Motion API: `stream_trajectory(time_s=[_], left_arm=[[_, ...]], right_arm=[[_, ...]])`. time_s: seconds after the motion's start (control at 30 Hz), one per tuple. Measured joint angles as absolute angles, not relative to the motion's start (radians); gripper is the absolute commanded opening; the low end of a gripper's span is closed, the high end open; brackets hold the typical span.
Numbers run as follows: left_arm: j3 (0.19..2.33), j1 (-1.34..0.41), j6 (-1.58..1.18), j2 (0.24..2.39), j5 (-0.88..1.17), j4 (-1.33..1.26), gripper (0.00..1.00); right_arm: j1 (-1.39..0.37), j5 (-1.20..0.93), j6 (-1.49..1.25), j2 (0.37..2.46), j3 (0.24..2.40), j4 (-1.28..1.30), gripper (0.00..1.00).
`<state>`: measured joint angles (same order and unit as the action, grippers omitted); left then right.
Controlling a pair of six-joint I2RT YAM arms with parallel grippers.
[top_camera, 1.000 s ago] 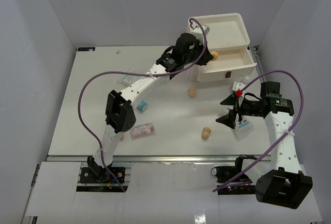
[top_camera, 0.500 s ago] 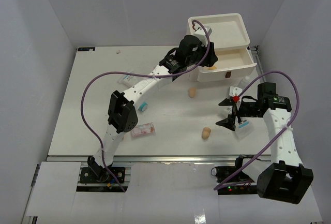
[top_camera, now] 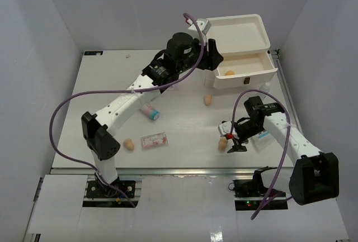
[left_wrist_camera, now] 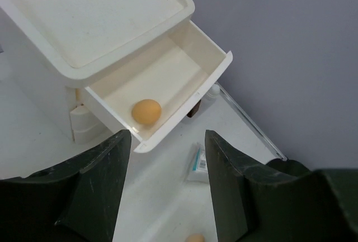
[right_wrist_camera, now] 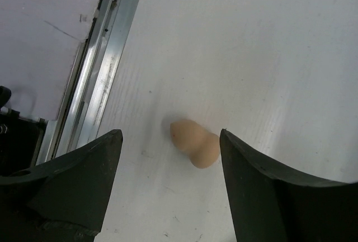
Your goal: Organize the makeup
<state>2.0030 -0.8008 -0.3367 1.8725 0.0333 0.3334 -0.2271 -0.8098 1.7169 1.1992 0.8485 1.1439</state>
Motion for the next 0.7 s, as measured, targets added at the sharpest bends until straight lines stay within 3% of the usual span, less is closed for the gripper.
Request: stream_trajectory(time_s=[0.3,0.47,0.6,0.7], left_arm=[[1.451,-0.757,-0.406,1.315,-0.059,0.285,0.67],[1.17,-0.672,-0.517,1.137,-0.098,0.295,0.67],[0.961,-0.585,-0.614,1.046,-0.097,0.323,0.67],[0.888,-0.536,-0.661,1.002,-0.098,0.361,0.67]], right_arm=[[-0.296,-0.637,1.665,1.304,0.798,0.941,0.67],[-0.304,-0.582,1.637,1.347,0.789,0.852,0.63],[-0.332,-0.549,1.612,1.404,0.787,0.797,0.54],[-0.346,-0.535,1.596,1.43,0.776,0.781,0.41]])
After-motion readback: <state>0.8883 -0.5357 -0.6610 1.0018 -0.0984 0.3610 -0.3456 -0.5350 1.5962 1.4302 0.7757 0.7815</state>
